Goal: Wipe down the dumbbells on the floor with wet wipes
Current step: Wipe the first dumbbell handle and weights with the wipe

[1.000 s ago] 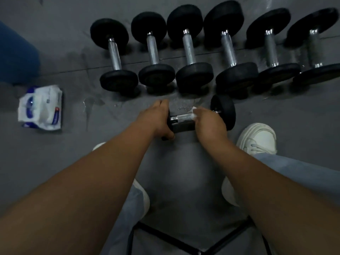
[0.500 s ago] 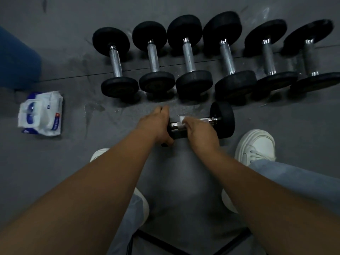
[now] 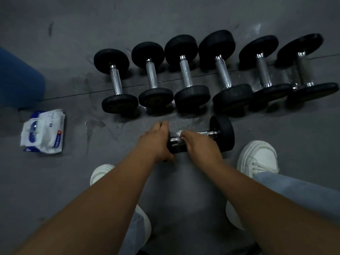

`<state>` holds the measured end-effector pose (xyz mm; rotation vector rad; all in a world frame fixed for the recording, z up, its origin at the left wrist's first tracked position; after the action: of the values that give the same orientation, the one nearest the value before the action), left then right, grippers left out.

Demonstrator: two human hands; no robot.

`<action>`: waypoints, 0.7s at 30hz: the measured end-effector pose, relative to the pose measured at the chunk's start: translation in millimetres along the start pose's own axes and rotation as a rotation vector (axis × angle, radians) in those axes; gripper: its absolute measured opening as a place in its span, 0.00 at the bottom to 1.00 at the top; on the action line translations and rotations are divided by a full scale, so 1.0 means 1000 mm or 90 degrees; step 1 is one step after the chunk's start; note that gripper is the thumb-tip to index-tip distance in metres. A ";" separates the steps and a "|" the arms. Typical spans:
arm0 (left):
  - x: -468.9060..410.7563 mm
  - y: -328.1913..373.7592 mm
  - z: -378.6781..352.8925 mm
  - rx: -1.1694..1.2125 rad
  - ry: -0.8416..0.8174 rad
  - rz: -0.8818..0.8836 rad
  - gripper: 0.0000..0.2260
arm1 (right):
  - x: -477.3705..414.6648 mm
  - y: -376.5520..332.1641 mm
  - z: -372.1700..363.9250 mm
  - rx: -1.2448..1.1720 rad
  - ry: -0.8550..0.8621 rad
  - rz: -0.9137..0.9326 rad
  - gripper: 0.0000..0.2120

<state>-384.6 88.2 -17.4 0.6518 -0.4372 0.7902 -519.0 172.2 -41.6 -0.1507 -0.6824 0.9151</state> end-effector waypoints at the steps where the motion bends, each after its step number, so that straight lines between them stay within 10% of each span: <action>1: 0.000 0.000 0.001 -0.001 -0.001 0.001 0.53 | 0.002 0.003 0.001 -0.021 0.022 -0.024 0.10; 21: 0.003 0.003 0.004 -0.014 -0.006 -0.001 0.53 | 0.014 -0.004 -0.006 -0.058 0.015 0.003 0.11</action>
<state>-385.6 88.4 -12.1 0.6352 -0.4530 0.7810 -506.9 181.4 -37.5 -0.2441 -0.7023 0.8861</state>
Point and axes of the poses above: each hand's wrist, its own x-axis away from the middle knuckle, its own z-axis out of the back of the hand, y = z × x, the point moved 3 cm from there along -x, towards the middle knuckle, and after that the axes turned 12 degrees about -z, right-handed, at the moved point
